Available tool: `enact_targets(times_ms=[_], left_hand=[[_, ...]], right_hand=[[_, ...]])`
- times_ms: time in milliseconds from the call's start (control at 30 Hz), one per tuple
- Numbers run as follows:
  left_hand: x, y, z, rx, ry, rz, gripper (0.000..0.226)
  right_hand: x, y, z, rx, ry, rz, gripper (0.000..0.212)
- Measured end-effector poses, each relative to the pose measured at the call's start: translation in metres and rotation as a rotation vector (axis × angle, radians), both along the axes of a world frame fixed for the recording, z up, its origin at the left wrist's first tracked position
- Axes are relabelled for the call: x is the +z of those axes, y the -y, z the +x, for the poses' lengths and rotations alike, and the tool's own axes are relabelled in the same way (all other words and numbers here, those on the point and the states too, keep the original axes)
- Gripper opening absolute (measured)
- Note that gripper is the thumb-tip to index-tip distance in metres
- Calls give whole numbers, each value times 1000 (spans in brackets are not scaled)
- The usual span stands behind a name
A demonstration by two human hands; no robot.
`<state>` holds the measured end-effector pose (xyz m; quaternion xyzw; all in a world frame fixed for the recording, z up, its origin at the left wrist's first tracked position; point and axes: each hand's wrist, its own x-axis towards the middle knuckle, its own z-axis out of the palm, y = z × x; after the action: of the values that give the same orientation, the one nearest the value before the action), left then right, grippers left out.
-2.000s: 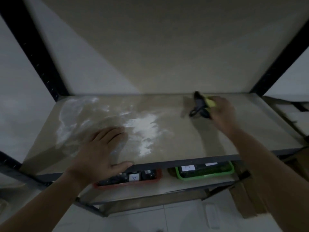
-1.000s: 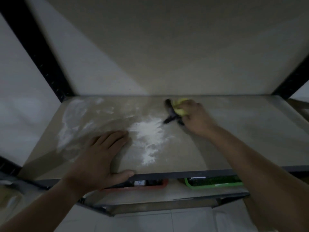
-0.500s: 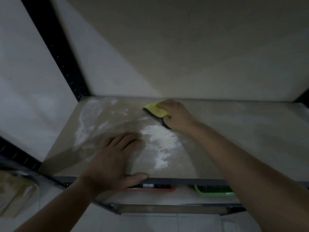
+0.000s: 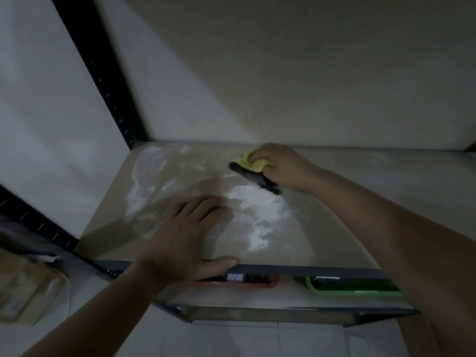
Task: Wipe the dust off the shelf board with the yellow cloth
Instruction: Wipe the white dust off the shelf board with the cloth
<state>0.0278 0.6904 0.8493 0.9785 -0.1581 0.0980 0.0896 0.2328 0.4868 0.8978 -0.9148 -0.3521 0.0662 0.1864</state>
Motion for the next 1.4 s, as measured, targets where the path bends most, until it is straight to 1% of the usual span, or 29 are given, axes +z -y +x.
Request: enact_targets(times_ms=[133,200,233,300,367,433,467,533,567,633,667,700,733,800,833,867,900,933,967,1000,1067,1100,1133,1167,1200,1233,1300,1367,1400], left_hand=[[-2,-1,0,-8,13,-4,91],[-2,-2,1,-13,19,2,91],[-2,-2,1,-14,25,5,91],[-3,-2,2,-20,46,6,91],[-4,-2,2,-27,51,1,91],[-4,-3,2,-19,48,6,91],[-3,-2,1,-17,42,6,90],[-3,-3,2,-15,35,-6,88],[-3,-3,2,-15,34,-16,88],[-3,-3,2,-17,26,-21,88],[-4,-3,1,-16,21,-20,88],[-4,-3,1,-14,15,-20,89],[-4,-3,1,-11,8,-19,89],[-4,-3,0,-8,-5,-13,89],[-4,-4,0,-10,-3,-5,88],[-4,-4,1,-13,1,5,88],[-4,-4,1,-16,2,13,88],[-4,-4,1,-17,1,12,87],[-3,-5,0,-15,2,9,87],[-3,-5,0,-14,5,6,87],[-2,-4,0,-18,11,3,86],[-2,-4,-1,-22,12,-6,86],[-2,-4,-1,-22,11,-21,86],[-2,-4,-1,-19,9,-31,85],[-1,-3,-1,-18,5,-37,85],[-1,-3,-2,-18,4,-42,85],[-2,-3,-1,-19,6,-60,84],[-2,-3,-1,-19,1,-76,84],[-2,-3,-1,-18,-2,-78,84]], right_hand=[[9,-16,8,-192,12,2,53],[2,-34,0,-117,-1,-45,42],[-1,-40,-1,-71,-42,-25,41],[9,-38,-4,-61,-233,70,45],[28,-16,-8,-138,-289,222,44],[43,23,-8,-302,-235,369,47],[45,44,-7,-384,-193,434,44],[43,108,4,-528,-88,454,31],[40,143,11,-625,-31,393,27],[8,224,54,-732,35,211,46],[-14,256,75,-740,40,92,53],[-32,277,84,-715,54,-62,49],[-38,271,78,-706,66,-164,43],[-34,227,46,-666,142,-302,45],[-27,200,27,-674,172,-275,45],[-25,173,14,-656,203,-226,52],[-24,146,1,-638,224,-168,66],[-32,115,-11,-560,267,-107,75],[-39,82,-28,-495,265,-58,77],[-44,53,-41,-421,235,-9,71],[-40,17,-56,-310,109,78,46],[-32,16,-53,-312,25,137,39],[-25,24,-44,-340,10,189,36],[-17,39,-34,-368,55,221,29],[-13,60,-19,-423,165,208,21],[-8,79,-10,-487,252,125,19],[-10,117,3,-545,243,-140,28],[-17,133,1,-663,154,-189,38],[-20,126,-5,-716,157,-160,40]])
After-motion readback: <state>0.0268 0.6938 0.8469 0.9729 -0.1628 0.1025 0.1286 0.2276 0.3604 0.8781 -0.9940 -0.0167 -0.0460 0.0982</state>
